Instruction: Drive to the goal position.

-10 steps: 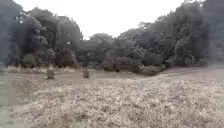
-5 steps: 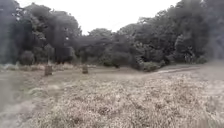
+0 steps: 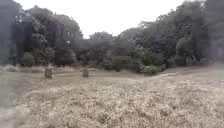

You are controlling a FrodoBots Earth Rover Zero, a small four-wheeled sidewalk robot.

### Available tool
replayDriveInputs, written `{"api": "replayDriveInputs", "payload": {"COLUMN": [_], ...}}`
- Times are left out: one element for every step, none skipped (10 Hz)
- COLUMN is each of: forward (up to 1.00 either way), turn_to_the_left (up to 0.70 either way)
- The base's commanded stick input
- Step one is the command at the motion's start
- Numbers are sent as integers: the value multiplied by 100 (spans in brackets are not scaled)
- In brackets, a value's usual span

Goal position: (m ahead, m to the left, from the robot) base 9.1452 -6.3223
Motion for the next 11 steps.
{"api": "replayDriveInputs", "payload": {"forward": [0,0,0,0,0,0,0,0,0,0,0], "turn_to_the_left": [10,45,45,0,0,0,13,28,9,5,1]}}
